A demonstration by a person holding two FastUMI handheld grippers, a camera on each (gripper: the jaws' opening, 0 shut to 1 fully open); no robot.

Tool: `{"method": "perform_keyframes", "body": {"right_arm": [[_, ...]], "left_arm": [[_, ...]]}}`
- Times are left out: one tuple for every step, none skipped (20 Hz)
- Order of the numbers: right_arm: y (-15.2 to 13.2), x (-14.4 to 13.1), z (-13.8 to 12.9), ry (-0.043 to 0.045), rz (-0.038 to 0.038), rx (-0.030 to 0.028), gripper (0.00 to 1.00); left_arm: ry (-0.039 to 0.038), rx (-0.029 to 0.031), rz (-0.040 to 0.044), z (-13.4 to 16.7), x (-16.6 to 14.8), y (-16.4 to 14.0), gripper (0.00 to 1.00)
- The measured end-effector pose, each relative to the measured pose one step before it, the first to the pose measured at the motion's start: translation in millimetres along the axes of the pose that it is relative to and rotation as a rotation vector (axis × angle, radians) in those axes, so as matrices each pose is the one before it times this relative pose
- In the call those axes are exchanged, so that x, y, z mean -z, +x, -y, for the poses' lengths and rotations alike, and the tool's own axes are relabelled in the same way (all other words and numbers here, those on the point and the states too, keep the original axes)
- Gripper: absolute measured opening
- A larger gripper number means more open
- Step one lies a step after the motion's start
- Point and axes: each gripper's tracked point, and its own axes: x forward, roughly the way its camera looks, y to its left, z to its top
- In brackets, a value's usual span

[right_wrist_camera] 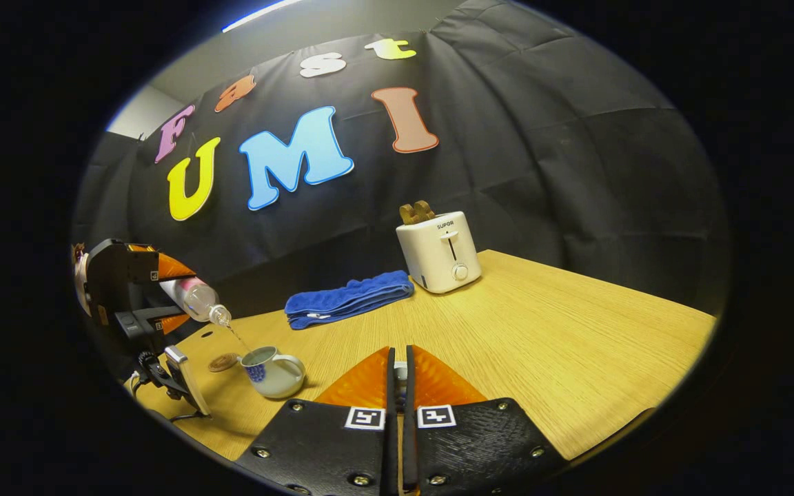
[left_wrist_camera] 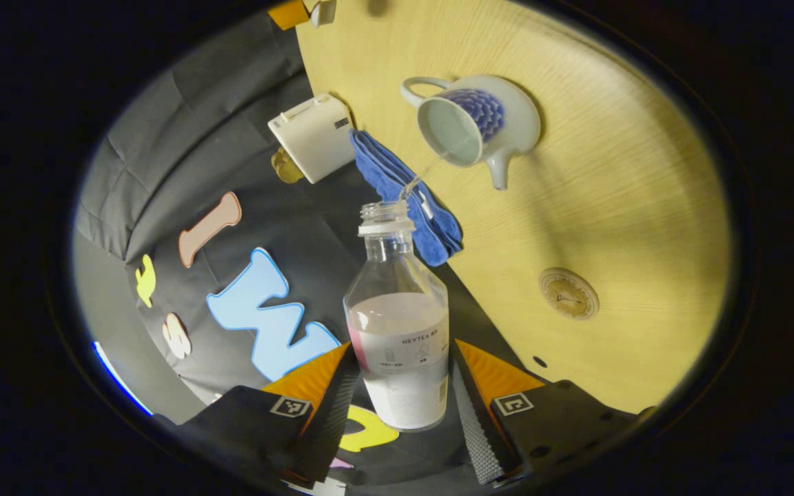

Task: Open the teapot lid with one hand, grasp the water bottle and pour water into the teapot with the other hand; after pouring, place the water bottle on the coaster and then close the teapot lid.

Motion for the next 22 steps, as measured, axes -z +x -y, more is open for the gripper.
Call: {"method": "perform_keyframes", "body": {"right_arm": [[0.37, 0.44, -0.04, 0.00139, -0.00018, -0.00017, 0.03], [-0.26, -0.35, 0.27, 0.00184, -0.00009, -0.00052, 0.03], [0.07, -0.23, -0.05, 0.00168, 0.00025, 0.00002, 0.03], [-0.11, -0.27, 0.53, 0.00143, -0.00014, 0.00030, 0.03], [-0.99, 0.19, 0.31, 0.00235, 0.00097, -0.00042, 0.03], [-0.40, -1.26, 0.43, 0.00252, 0.00176, -0.00066, 0.03], [0.05, 0.46, 0.45, 0.00110, 0.00031, -0.00036, 0.03], [-0.11, -0.67, 0.48, 0.00071, 0.00073, 0.00053, 0.03], [0.07, 0.13, -0.08, 0.00037, 0.00020, -0.00056, 0.03], [0.06, -0.10, 0.02, -0.00002, -0.00030, -0.00053, 0.03], [-0.77, 0.45, 0.44, -0.00016, 0.00051, 0.00003, 0.03], [-0.14, -0.31, 0.14, -0.00075, 0.00067, 0.00066, 0.03], [-0.12, 0.04, 0.19, -0.00095, 0.00126, 0.00100, 0.03], [-0.03, -1.14, 0.08, -0.00096, 0.00036, 0.00106, 0.03], [-0.05, 0.42, 0.34, -0.00061, -0.00020, 0.00016, 0.03], [0.34, -0.07, -0.05, 0.00035, -0.00005, -0.00053, 0.03], [-0.33, 0.25, -0.05, 0.00073, -0.00038, -0.00145, 0.03], [0.05, -0.20, -0.25, 0.00011, -0.00089, -0.00096, 0.03], [0.27, 0.71, -0.13, 0.00033, -0.00031, -0.00051, 0.03], [0.16, -0.28, -0.50, -0.00023, -0.00108, -0.00133, 0.03], [-0.33, 0.92, -0.27, -0.00101, -0.00042, 0.00005, 0.03], [0.66, 0.94, 0.01, -0.00151, -0.00220, 0.00062, 0.03]], "left_arm": [[0.00704, -0.00221, -0.00127, -1.69, 0.00, -0.30, 0.86], [0.00948, -0.00373, -0.00176, -3.07, 1.63, -1.35, 0.86], [0.01108, -0.00344, -0.00183, -1.33, -0.35, 0.30, 0.86], [0.00833, -0.00078, -0.00209, -2.61, 0.32, -0.69, 0.86], [0.00233, -0.00089, 0.00162, -0.89, 0.41, 0.61, 0.86], [0.00593, 0.00006, -0.00099, -0.64, -1.02, 0.23, 0.86], [0.00665, -0.00059, -0.00166, -0.18, -0.42, -0.01, 0.87], [0.00630, -0.00077, -0.00265, -1.43, 0.30, -1.26, 0.86], [0.00878, 0.00057, -0.00166, -0.91, 0.15, -0.18, 0.86], [0.00833, -0.00022, -0.00313, -1.33, 0.93, -0.89, 0.86], [0.00898, -0.00220, -0.00118, -0.72, -0.52, -0.49, 0.86], [0.00967, -0.00347, -0.00107, -0.99, 0.97, -0.17, 0.86], [0.00681, -0.00439, -0.00013, -0.85, -0.35, 0.37, 0.86], [0.00826, -0.00605, 0.00043, -2.19, -0.55, -1.50, 0.86], [0.00724, -0.00581, 0.00089, -1.40, -1.22, -2.00, 0.86], [0.00620, -0.00627, 0.00047, -1.48, -0.28, -1.69, 0.86], [0.00362, -0.00384, 0.00123, -0.48, -1.01, -0.70, 0.86], [0.00214, -0.00037, 0.00034, -1.62, 1.11, 0.21, 0.87], [0.00242, -0.00250, 0.00003, -1.46, 0.23, -0.39, 0.87], [0.00255, -0.00333, 0.00074, -4.86, 1.08, 1.07, 0.87], [-0.00049, -0.00199, -0.00012, -0.73, -0.83, -0.48, 0.87], [-0.00429, -0.00115, 0.00105, 0.48, 0.73, -1.18, 0.87]]}}
